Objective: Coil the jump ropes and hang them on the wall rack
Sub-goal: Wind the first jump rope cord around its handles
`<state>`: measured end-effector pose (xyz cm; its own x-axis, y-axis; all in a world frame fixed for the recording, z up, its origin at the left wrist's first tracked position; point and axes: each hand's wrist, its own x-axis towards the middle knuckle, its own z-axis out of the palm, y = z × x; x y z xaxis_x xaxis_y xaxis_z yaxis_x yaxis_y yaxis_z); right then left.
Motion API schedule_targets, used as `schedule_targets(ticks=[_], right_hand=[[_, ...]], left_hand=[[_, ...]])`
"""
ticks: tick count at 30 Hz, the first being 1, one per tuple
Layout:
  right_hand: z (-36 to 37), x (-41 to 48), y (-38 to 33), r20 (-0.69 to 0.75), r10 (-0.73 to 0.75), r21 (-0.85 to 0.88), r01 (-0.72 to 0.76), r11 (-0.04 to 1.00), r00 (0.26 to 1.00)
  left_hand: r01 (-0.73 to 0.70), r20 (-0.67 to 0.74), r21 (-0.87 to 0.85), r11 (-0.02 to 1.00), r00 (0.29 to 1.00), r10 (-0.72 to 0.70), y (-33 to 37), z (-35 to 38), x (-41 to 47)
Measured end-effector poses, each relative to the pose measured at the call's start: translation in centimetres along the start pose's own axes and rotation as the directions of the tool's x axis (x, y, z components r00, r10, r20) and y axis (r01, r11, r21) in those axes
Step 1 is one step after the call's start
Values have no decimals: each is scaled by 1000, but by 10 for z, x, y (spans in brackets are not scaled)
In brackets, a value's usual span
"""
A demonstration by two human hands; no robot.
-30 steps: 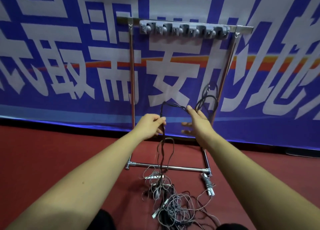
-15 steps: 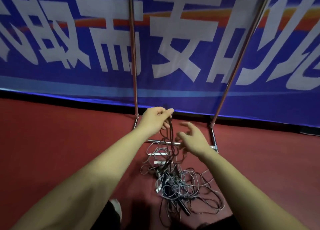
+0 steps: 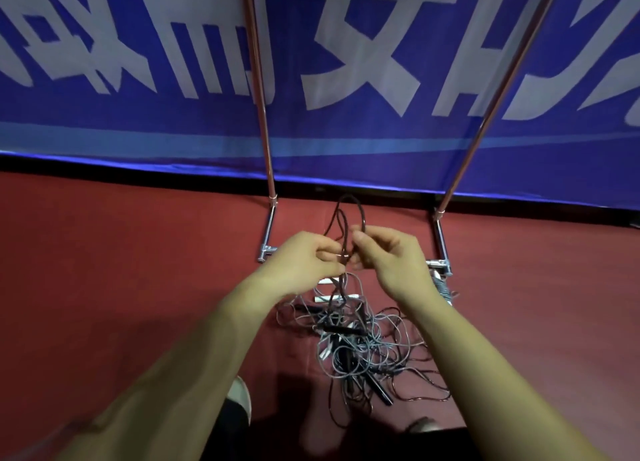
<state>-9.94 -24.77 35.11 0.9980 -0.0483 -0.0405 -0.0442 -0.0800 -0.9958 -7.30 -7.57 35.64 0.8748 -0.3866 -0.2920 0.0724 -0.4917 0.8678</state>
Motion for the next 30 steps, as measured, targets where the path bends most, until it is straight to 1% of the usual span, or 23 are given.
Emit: schedule_targets(ticks=[1,3,5,7,8,9,11,13,14,15,16,17,18,20,21,23,26,28,29,30], right_hand=[[-1,2,-2,-28,-7,23,8,1000,1000],[-5,7,-4,-79,-46,-18,45,999,996],[-14,11,-1,-134,-49,-49,42,998,990],[-24,12,2,-203,-11,-31,5,999,979],[-29,12,2,-231,-13,-64,-2,998,973],[-34,12,-1,-254,-35,-134,1,991,967],[-43,10,-8,-281,-93,-228,27,973,955],[-47,10,-12,-275,-111,-195,57,979,955],[-47,10,-13,-263,-81,-131,47,990,961],[-47,11,-15,-247,-29,-23,24,999,968],[-45,12,-16,-220,35,122,-8,992,975],[-43,13,-18,-176,88,271,-38,962,981],[-41,13,-21,-120,117,390,-61,919,986],[-36,13,-27,4,111,526,-96,845,994],[-33,12,-29,54,96,559,-110,822,994],[-29,11,-30,109,76,606,-127,785,991],[-24,11,-32,120,43,659,-112,744,992],[-22,10,-32,105,32,624,-91,776,994],[-22,10,-30,82,40,566,-80,821,996],[-22,10,-26,44,59,471,-73,879,997]], left_hand=[[28,-22,60,998,999,-27,-5,2,3],[46,-87,95,994,995,-37,-10,3,10],[53,-209,59,997,977,-40,-11,1,16],[53,-349,7,999,936,-48,-12,-3,19],[42,-413,16,999,910,-32,-12,-7,20],[20,-470,35,999,882,-1,-11,-10,20],[-51,-541,45,998,838,67,-4,-17,18],[-134,-557,-28,991,825,96,6,-21,16],[-176,-548,-93,980,831,97,12,-21,15],[-200,-519,-178,963,851,81,18,-20,14],[-199,-451,-278,940,891,55,23,-17,12],[-169,-351,-361,917,936,34,26,-13,11],[-125,-237,-398,909,971,29,28,-8,9],[-79,-54,-298,951,996,65,26,4,8],[-82,2,-222,972,996,84,22,11,10],[-75,60,-105,992,995,81,16,20,14],[-52,77,-34,998,996,55,11,28,19],[-65,46,28,998,997,63,11,26,21],[-78,22,63,995,997,77,11,25,21],[-92,-8,79,993,996,93,12,24,22]])
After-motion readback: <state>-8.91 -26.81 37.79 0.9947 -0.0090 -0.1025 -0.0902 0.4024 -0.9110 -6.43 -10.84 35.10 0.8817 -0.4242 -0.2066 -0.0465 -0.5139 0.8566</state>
